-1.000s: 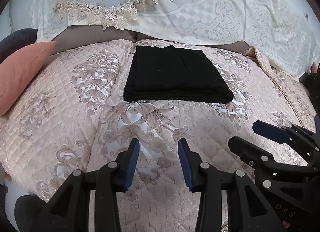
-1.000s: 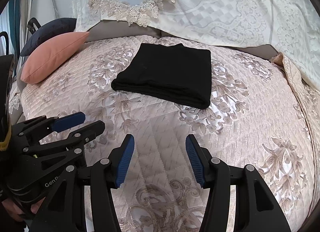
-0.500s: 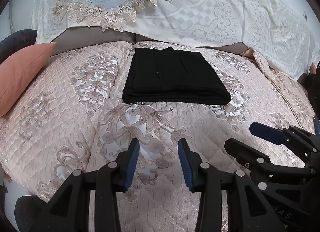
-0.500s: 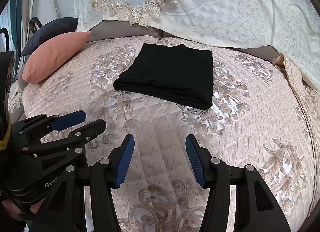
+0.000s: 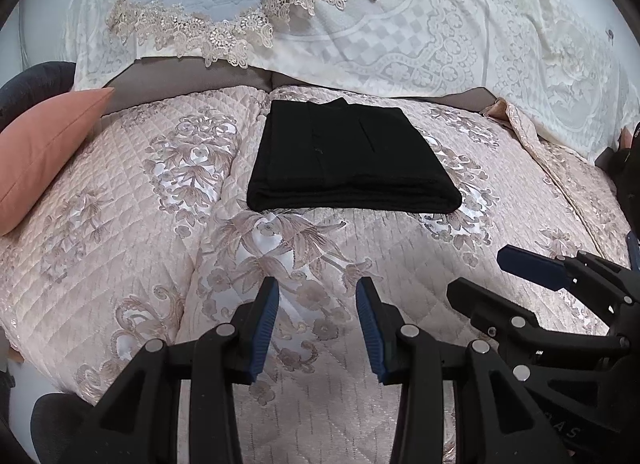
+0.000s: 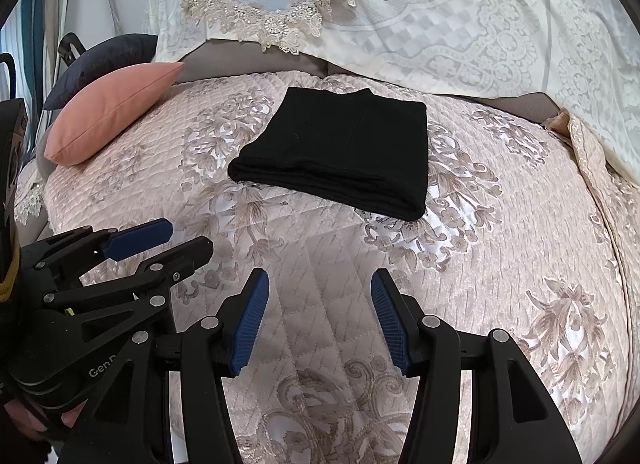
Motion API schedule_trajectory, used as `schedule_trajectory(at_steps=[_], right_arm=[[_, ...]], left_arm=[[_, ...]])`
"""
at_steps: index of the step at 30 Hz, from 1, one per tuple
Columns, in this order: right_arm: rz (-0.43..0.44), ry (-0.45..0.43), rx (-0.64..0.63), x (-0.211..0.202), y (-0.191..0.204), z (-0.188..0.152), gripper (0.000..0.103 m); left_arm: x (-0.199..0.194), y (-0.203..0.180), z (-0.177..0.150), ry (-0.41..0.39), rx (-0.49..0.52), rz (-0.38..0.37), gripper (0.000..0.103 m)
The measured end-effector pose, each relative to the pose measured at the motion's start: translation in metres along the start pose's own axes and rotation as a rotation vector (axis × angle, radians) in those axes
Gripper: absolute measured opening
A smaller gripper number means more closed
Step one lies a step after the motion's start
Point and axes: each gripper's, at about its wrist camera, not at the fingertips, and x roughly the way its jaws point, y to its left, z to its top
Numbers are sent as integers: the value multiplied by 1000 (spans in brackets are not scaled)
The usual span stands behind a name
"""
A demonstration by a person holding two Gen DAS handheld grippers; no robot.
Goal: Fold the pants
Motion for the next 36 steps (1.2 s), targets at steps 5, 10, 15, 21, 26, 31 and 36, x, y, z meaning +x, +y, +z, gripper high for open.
schedule_trajectory(at_steps=[5,10,15,21,26,31,36], right_arm=[[-1,-2,-3,0,1,0,54],[-2,-1,-2,0,1,0,54],[-3,-1,-1,-1,0,1,54],[-1,-3,0,-1,-1,1,54],[-2,-4,1,-1,0,0,54],[-4,-6,4,-1,0,1,54],[-2,-13,5,-2,0,1,54]], left_arm=[[0,0,0,-2,1,-1,42],[0,-1,0,3,3,4,42],[2,-1,-1,15,-3,-2,42],[4,2,-4,28,-37,-28,41],[3,-3,-3,27,16,-8,40],[3,-4,-2,27,20,-11,40],[3,0,-2,31,-9,-33,40]])
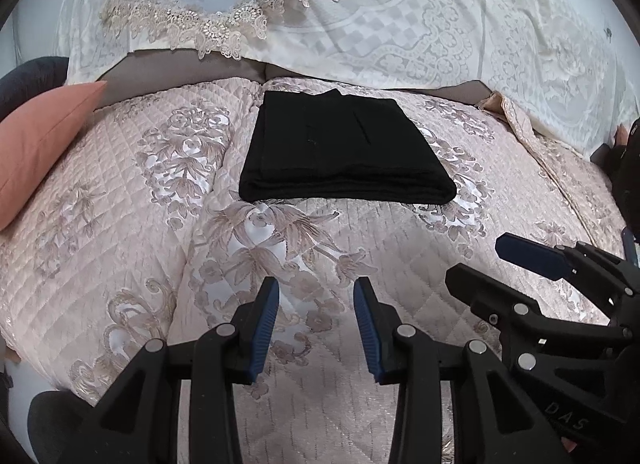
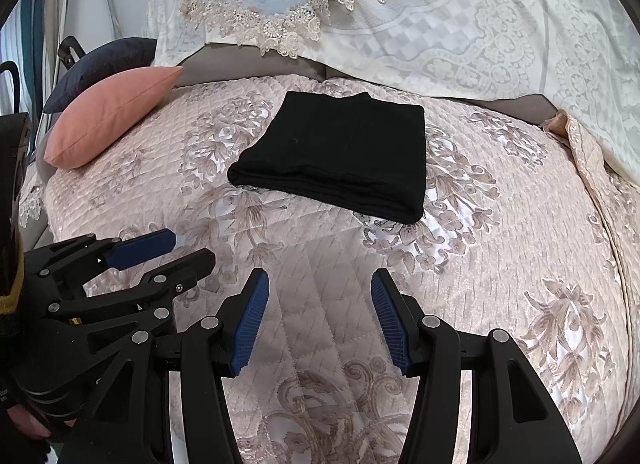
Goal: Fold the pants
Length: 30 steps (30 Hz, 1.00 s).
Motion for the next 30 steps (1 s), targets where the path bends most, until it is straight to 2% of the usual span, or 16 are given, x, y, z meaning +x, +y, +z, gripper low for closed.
schedule_trajectory(at_steps=[30], right_arm=[[1,-6,-1,-3,5,0,54]], left_arm=[[-4,2,-2,-6,-15,16,40]])
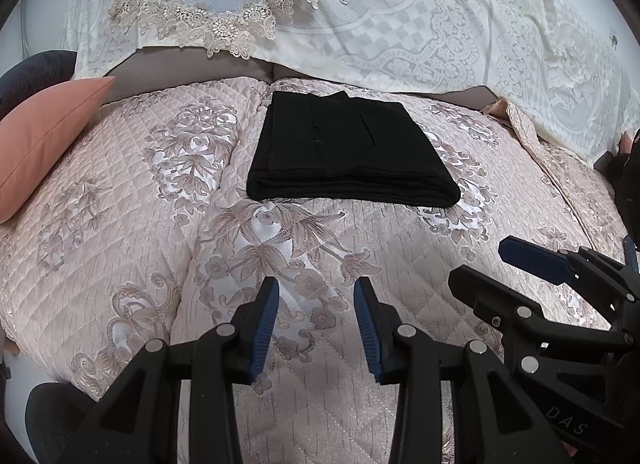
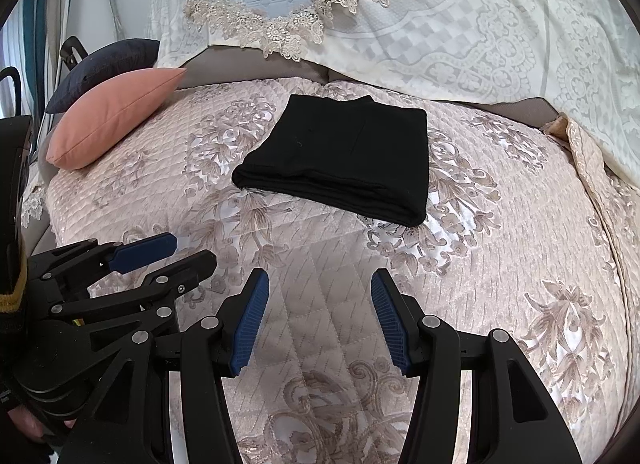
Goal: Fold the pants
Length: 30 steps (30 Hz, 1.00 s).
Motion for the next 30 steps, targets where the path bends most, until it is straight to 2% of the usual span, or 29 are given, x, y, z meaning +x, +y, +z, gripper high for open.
schedule_trajectory(at_steps=[30], right_arm=[[0,1,3,-1,0,0,54]], left_arm=[[0,-1,0,0,1,8,40]])
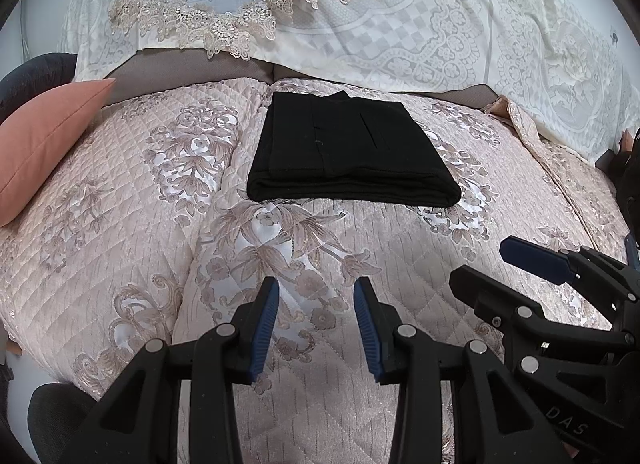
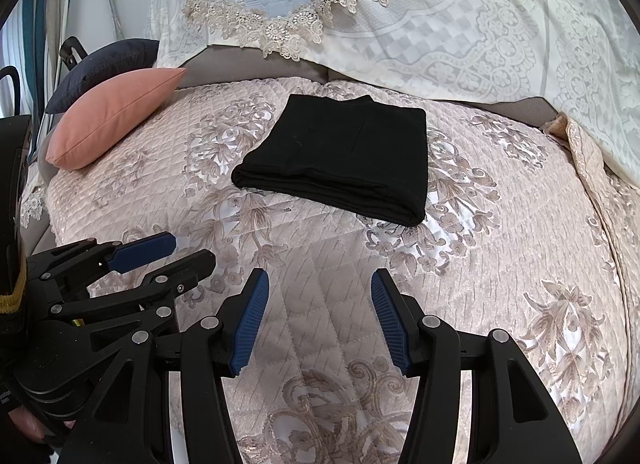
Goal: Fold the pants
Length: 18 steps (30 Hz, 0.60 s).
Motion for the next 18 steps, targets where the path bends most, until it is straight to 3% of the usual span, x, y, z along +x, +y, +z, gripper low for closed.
schedule_trajectory(at_steps=[18], right_arm=[[0,-2,0,-1,-3,0,54]], left_arm=[[1,-1,1,1,0,-1,40]])
